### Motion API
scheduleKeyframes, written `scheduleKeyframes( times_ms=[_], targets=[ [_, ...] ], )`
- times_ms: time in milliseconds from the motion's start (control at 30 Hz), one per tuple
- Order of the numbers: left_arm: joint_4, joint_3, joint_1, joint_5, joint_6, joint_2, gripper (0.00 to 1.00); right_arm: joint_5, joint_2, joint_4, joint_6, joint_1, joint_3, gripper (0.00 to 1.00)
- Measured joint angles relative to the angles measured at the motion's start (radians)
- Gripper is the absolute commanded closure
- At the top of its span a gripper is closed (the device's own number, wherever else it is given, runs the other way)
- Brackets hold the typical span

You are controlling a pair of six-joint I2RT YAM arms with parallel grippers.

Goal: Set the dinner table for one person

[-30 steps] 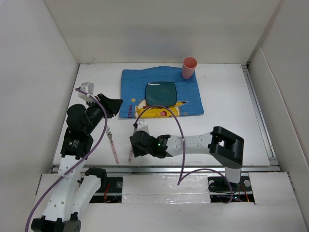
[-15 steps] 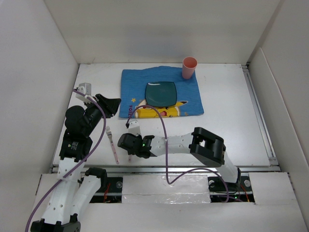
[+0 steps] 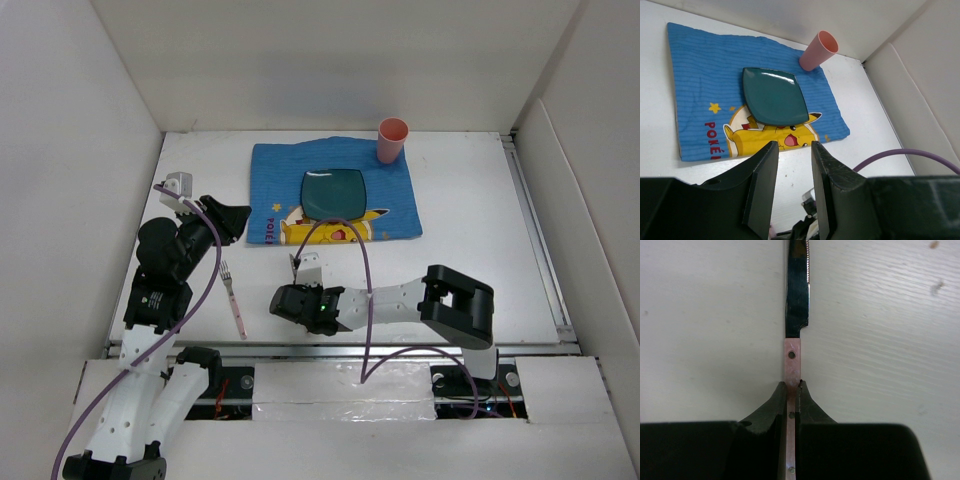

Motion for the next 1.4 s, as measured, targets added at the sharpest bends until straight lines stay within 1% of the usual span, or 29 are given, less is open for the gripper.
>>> scheduleKeyframes(
  times_ms=[133, 233, 300, 433, 533, 600, 700, 800, 933, 1067, 1200, 1300, 1400],
  targets=[
    [0.000, -0.001, 0.000, 0.001, 0.003, 0.006, 0.70, 0.025, -0.087, -0.046, 0.008, 0.011, -0.092, 1.00],
    [0.000, -0.002, 0.000, 0.004, 0.003, 0.015, 0.70, 0.039, -0.217, -0.104, -0.021, 0.007, -0.175, 1.00],
    [0.001, -0.003, 0.000, 0.010, 0.003, 0.022, 0.70, 0.037, -0.318, -0.103, -0.067, -0.028, -0.200, 1.00],
    [0.002, -0.003, 0.000, 0.023, 0.003, 0.033, 0.70, 0.023, -0.465, -0.045, -0.188, -0.203, -0.203, 1.00],
    [0.003, -0.006, 0.000, 0.036, 0.003, 0.039, 0.70, -0.027, -0.493, 0.031, -0.294, -0.378, -0.203, 1.00],
    [0.003, -0.008, 0.000, 0.042, 0.003, 0.043, 0.70, -0.090, -0.476, 0.076, -0.358, -0.486, -0.200, 1.00],
    [0.003, -0.011, 0.000, 0.049, 0.003, 0.052, 0.70, -0.174, -0.403, 0.122, -0.434, -0.622, -0.170, 1.00],
    [0.002, -0.015, 0.000, 0.055, 0.003, 0.055, 0.70, -0.268, -0.293, 0.155, -0.495, -0.723, -0.109, 1.00],
    [0.002, -0.016, 0.000, 0.060, 0.003, 0.059, 0.70, -0.378, -0.168, 0.160, -0.560, -0.821, -0.021, 1.00],
    [0.003, -0.016, 0.000, 0.063, 0.003, 0.060, 0.70, -0.451, -0.082, 0.143, -0.612, -0.884, 0.085, 1.00],
    [0.003, -0.016, 0.000, 0.063, 0.003, 0.061, 0.70, -0.505, -0.003, 0.122, -0.650, -0.915, 0.209, 1.00],
    [0.002, -0.016, 0.000, 0.064, 0.003, 0.064, 0.70, -0.523, 0.030, 0.122, -0.665, -0.922, 0.243, 1.00],
    [0.003, -0.016, 0.000, 0.066, 0.003, 0.066, 0.70, -0.525, 0.056, 0.113, -0.668, -0.922, 0.243, 1.00]
  ],
)
